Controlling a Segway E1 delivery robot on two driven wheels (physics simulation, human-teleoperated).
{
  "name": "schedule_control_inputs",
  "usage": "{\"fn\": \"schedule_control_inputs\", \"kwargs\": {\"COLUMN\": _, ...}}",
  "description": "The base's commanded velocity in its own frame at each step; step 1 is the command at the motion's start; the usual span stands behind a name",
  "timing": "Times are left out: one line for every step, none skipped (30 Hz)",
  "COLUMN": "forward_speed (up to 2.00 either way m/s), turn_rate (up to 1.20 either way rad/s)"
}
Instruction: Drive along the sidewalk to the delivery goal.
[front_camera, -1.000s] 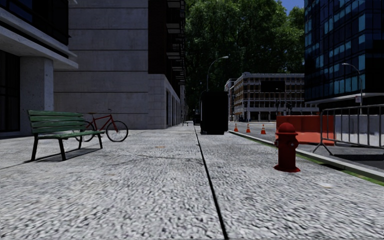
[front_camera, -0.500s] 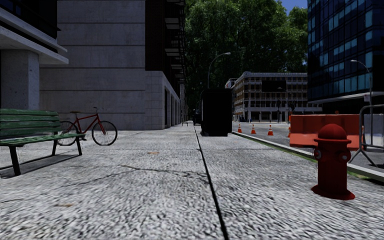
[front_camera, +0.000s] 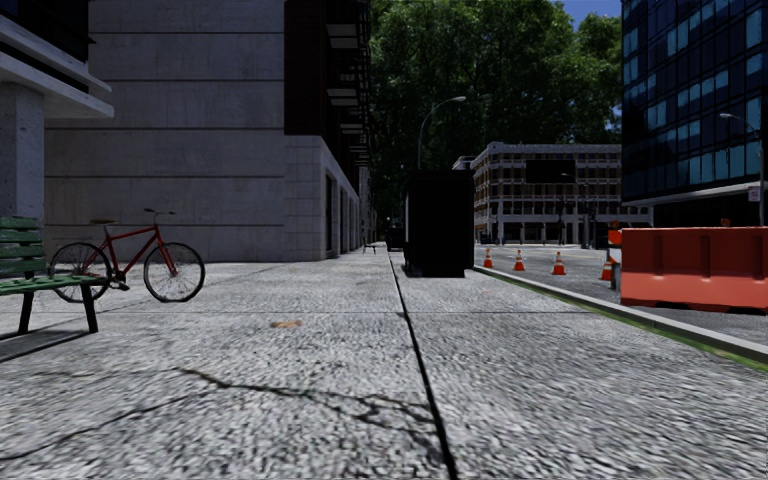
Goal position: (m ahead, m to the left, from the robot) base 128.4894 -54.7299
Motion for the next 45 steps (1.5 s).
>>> {"fn": "schedule_control_inputs", "kwargs": {"forward_speed": 2.00, "turn_rate": 0.00}}
{"fn": "schedule_control_inputs", "kwargs": {"forward_speed": 2.00, "turn_rate": 0.00}}
{"fn": "schedule_control_inputs", "kwargs": {"forward_speed": 2.00, "turn_rate": 0.00}}
{"fn": "schedule_control_inputs", "kwargs": {"forward_speed": 2.00, "turn_rate": 0.00}}
{"fn": "schedule_control_inputs", "kwargs": {"forward_speed": 2.00, "turn_rate": 0.00}}
{"fn": "schedule_control_inputs", "kwargs": {"forward_speed": 2.00, "turn_rate": 0.00}}
{"fn": "schedule_control_inputs", "kwargs": {"forward_speed": 2.00, "turn_rate": 0.00}}
{"fn": "schedule_control_inputs", "kwargs": {"forward_speed": 2.00, "turn_rate": 0.00}}
{"fn": "schedule_control_inputs", "kwargs": {"forward_speed": 2.00, "turn_rate": 0.00}}
{"fn": "schedule_control_inputs", "kwargs": {"forward_speed": 2.00, "turn_rate": 0.00}}
{"fn": "schedule_control_inputs", "kwargs": {"forward_speed": 2.00, "turn_rate": 0.00}}
{"fn": "schedule_control_inputs", "kwargs": {"forward_speed": 2.00, "turn_rate": 0.00}}
{"fn": "schedule_control_inputs", "kwargs": {"forward_speed": 2.00, "turn_rate": 0.00}}
{"fn": "schedule_control_inputs", "kwargs": {"forward_speed": 2.00, "turn_rate": 0.00}}
{"fn": "schedule_control_inputs", "kwargs": {"forward_speed": 2.00, "turn_rate": 0.00}}
{"fn": "schedule_control_inputs", "kwargs": {"forward_speed": 2.00, "turn_rate": 0.02}}
{"fn": "schedule_control_inputs", "kwargs": {"forward_speed": 2.00, "turn_rate": 0.14}}
{"fn": "schedule_control_inputs", "kwargs": {"forward_speed": 2.00, "turn_rate": 0.18}}
{"fn": "schedule_control_inputs", "kwargs": {"forward_speed": 2.00, "turn_rate": 0.18}}
{"fn": "schedule_control_inputs", "kwargs": {"forward_speed": 2.00, "turn_rate": 0.18}}
{"fn": "schedule_control_inputs", "kwargs": {"forward_speed": 2.00, "turn_rate": 0.03}}
{"fn": "schedule_control_inputs", "kwargs": {"forward_speed": 2.00, "turn_rate": 0.00}}
{"fn": "schedule_control_inputs", "kwargs": {"forward_speed": 2.00, "turn_rate": 0.00}}
{"fn": "schedule_control_inputs", "kwargs": {"forward_speed": 2.00, "turn_rate": 0.00}}
{"fn": "schedule_control_inputs", "kwargs": {"forward_speed": 2.00, "turn_rate": 0.00}}
{"fn": "schedule_control_inputs", "kwargs": {"forward_speed": 2.00, "turn_rate": 0.00}}
{"fn": "schedule_control_inputs", "kwargs": {"forward_speed": 2.00, "turn_rate": 0.00}}
{"fn": "schedule_control_inputs", "kwargs": {"forward_speed": 2.00, "turn_rate": 0.00}}
{"fn": "schedule_control_inputs", "kwargs": {"forward_speed": 2.00, "turn_rate": 0.00}}
{"fn": "schedule_control_inputs", "kwargs": {"forward_speed": 2.00, "turn_rate": 0.00}}
{"fn": "schedule_control_inputs", "kwargs": {"forward_speed": 2.00, "turn_rate": 0.00}}
{"fn": "schedule_control_inputs", "kwargs": {"forward_speed": 2.00, "turn_rate": 0.00}}
{"fn": "schedule_control_inputs", "kwargs": {"forward_speed": 2.00, "turn_rate": 0.00}}
{"fn": "schedule_control_inputs", "kwargs": {"forward_speed": 2.00, "turn_rate": 0.00}}
{"fn": "schedule_control_inputs", "kwargs": {"forward_speed": 2.00, "turn_rate": 0.00}}
{"fn": "schedule_control_inputs", "kwargs": {"forward_speed": 2.00, "turn_rate": 0.00}}
{"fn": "schedule_control_inputs", "kwargs": {"forward_speed": 2.00, "turn_rate": 0.00}}
{"fn": "schedule_control_inputs", "kwargs": {"forward_speed": 2.00, "turn_rate": 0.00}}
{"fn": "schedule_control_inputs", "kwargs": {"forward_speed": 2.00, "turn_rate": 0.00}}
{"fn": "schedule_control_inputs", "kwargs": {"forward_speed": 2.00, "turn_rate": 0.00}}
{"fn": "schedule_control_inputs", "kwargs": {"forward_speed": 2.00, "turn_rate": 0.00}}
{"fn": "schedule_control_inputs", "kwargs": {"forward_speed": 2.00, "turn_rate": 0.00}}
{"fn": "schedule_control_inputs", "kwargs": {"forward_speed": 2.00, "turn_rate": 0.00}}
{"fn": "schedule_control_inputs", "kwargs": {"forward_speed": 2.00, "turn_rate": 0.00}}
{"fn": "schedule_control_inputs", "kwargs": {"forward_speed": 2.00, "turn_rate": 0.00}}
